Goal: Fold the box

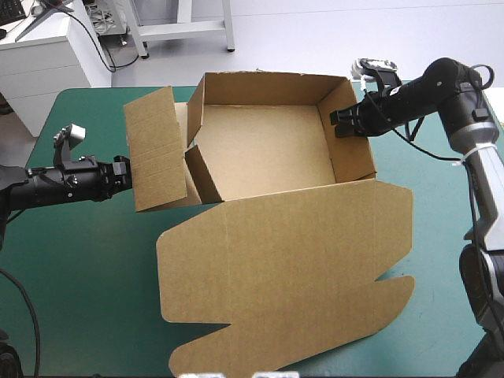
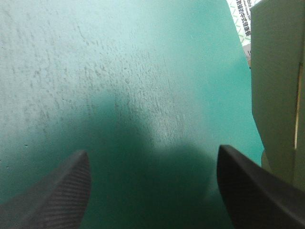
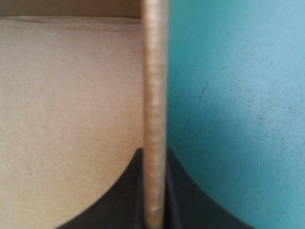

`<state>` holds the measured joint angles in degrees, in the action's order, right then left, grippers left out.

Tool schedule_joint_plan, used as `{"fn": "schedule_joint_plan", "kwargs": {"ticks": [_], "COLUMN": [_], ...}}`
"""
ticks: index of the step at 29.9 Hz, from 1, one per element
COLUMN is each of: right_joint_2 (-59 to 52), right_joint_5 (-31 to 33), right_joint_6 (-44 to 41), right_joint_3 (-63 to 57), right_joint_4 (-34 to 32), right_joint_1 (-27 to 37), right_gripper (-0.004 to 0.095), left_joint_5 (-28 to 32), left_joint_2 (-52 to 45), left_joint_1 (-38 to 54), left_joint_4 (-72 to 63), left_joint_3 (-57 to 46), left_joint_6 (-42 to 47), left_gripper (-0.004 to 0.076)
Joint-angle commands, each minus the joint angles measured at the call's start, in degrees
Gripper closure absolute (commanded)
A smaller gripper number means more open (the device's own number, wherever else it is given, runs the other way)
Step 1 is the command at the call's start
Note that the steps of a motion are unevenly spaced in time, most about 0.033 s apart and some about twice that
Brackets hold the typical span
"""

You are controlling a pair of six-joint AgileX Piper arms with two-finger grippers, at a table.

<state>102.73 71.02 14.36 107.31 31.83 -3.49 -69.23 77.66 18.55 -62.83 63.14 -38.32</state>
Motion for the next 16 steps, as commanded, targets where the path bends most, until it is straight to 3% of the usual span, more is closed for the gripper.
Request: {"fn": "schedule_joint_plan", "kwargs": {"ticks": [1,6,16], "right_joint_2": [-1.70,-0.11,4.25], "right_joint_5": [-2.28,-3.81,-7.67], "right_joint_6": [-1.48,-3.20,-5.30], "right_joint_3": [1.31,1.31,1.31], "right_joint_4": [1.19,-3.55,-3.52], "right_joint_1": [-1.46,-4.91,-9.29], "right_gripper": [0.0919,0.0919,0.0919], "left_joint_5": [-5.23,-5.23,-5.23], "left_joint_2": [-1.49,-2.11,-4.50], "left_joint_1": [-0.41,-0.41,-3.87], "left_joint_4": [-4.58,-4.74,-4.13], "left_joint_3": [1.51,1.51,1.51], "left_joint_6": [-0.47,-0.47,-0.47], "left_gripper": [0.0195,0.0195,0.0195]}}
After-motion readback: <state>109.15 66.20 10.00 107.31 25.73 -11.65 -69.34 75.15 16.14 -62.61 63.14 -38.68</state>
